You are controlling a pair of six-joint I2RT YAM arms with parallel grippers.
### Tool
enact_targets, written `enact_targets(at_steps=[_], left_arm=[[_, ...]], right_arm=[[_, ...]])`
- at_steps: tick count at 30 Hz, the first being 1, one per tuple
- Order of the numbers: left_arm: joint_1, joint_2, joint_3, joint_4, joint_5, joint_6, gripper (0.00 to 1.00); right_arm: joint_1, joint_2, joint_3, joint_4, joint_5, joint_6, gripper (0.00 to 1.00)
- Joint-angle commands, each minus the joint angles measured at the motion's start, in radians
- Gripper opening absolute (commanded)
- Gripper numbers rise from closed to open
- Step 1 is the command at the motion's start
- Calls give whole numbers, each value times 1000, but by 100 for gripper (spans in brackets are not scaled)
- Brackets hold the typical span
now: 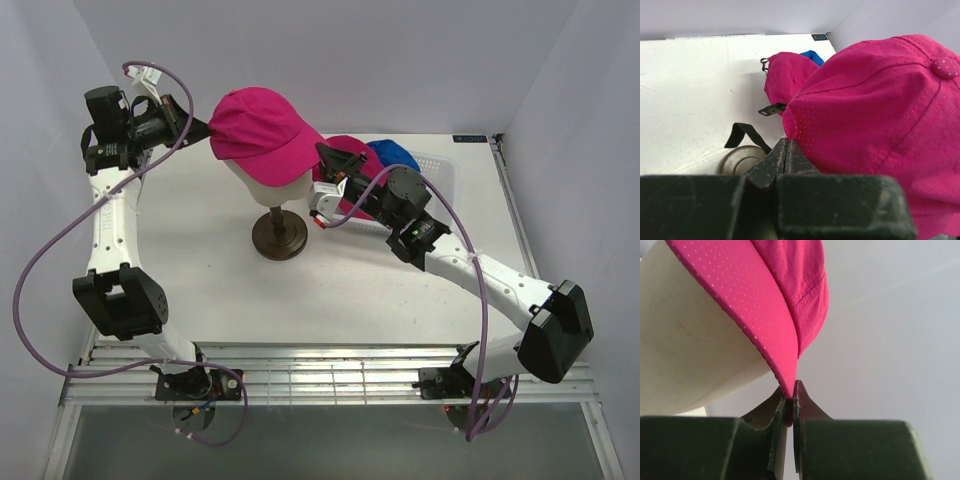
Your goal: Stack the hats
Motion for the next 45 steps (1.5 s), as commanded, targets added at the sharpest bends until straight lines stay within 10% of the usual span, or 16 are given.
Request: enact_targets(at_steps=[1,5,36,37,38,42,45], left_arm=[[-8,-62,5,-8,17,26,25],[-6,-70,11,-9,3,23,45],[22,-148,-12,-98,-53,87,51],[22,-148,-12,-100,-53,87,51],[22,-149,-12,-98,-53,87,51],[22,-150,-8,-98,-55,89,51],[22,-148,-1,-101,-60,90,51]], right_arm=[[-10,-17,-44,-62,12,-5,8],[-10,-25,-42,-59,6,-10,8],[-10,-48,-127,-133,-35,-128,8],[-12,-51,-125,-128,-35,-111,16],[-10,-52,-124,-121,-35,-102,50],[-10,-77,-148,-42,-32,-62,100],[-10,-98,-150,-9,-35,-2,89]])
